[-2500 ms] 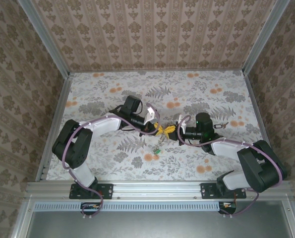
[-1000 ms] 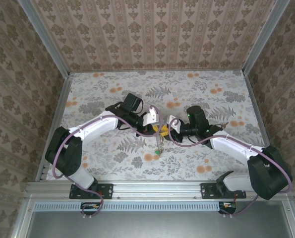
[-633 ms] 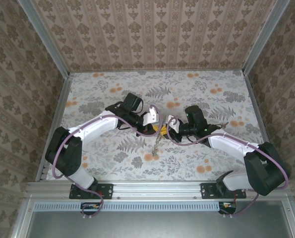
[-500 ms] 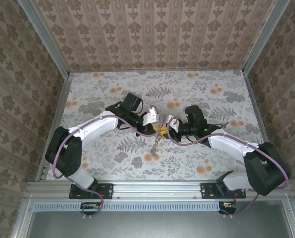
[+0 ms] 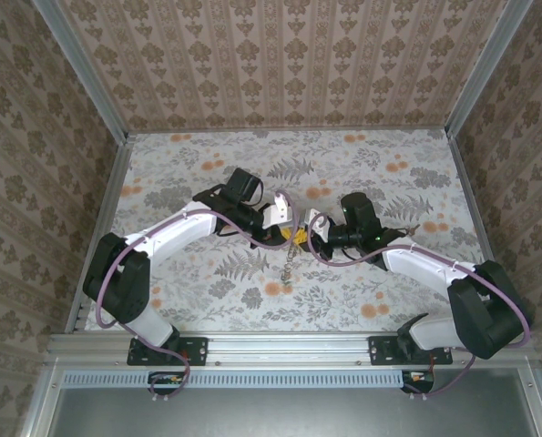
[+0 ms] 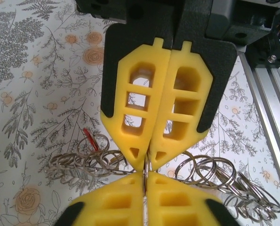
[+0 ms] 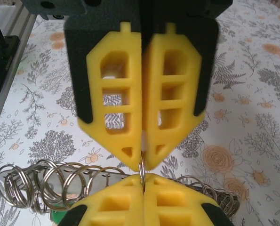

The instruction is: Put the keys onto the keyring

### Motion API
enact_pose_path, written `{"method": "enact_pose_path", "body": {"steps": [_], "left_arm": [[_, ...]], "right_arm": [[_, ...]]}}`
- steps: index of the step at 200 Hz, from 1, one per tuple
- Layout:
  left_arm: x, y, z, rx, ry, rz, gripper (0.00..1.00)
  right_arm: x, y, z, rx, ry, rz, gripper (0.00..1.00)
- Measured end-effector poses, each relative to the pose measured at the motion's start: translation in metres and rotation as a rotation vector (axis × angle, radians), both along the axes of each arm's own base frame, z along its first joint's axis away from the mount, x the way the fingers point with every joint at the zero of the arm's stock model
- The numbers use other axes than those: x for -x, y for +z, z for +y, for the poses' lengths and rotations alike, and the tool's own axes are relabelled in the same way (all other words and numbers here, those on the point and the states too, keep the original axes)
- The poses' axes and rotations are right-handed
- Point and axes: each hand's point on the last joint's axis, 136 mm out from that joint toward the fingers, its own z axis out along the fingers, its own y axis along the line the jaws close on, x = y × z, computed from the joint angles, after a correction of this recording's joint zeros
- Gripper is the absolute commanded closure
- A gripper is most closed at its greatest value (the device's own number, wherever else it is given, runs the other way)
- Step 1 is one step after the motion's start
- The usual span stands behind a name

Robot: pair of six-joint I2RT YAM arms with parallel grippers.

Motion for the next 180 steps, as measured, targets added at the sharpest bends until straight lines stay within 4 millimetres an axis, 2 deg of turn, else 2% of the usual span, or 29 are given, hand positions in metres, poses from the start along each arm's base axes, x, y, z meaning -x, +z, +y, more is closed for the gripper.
{"method": "enact_pose_path", "body": {"steps": [21, 63, 126, 180], "left_arm": [[-0.004, 0.0, 0.002, 0.044, 0.016, 0.016, 0.75], [-0.009, -0.008, 0.017, 0.12, 0.057, 0.086, 0.73], [-0.01, 0.008, 0.006, 0.22, 0.034, 0.074, 0.72], [-0.007, 0.008, 0.002, 0.225, 0.021, 0.079, 0.72]], "right_arm": [[-0.001, 0.0, -0.001, -0.021, -0.004, -0.004, 1.0], [-0.002, -0.002, -0.005, -0.082, -0.011, 0.018, 1.0], [-0.005, 0.007, -0.002, -0.151, -0.007, 0.021, 1.0], [-0.007, 0.0, -0.001, -0.152, -0.014, 0.055, 1.0]]}}
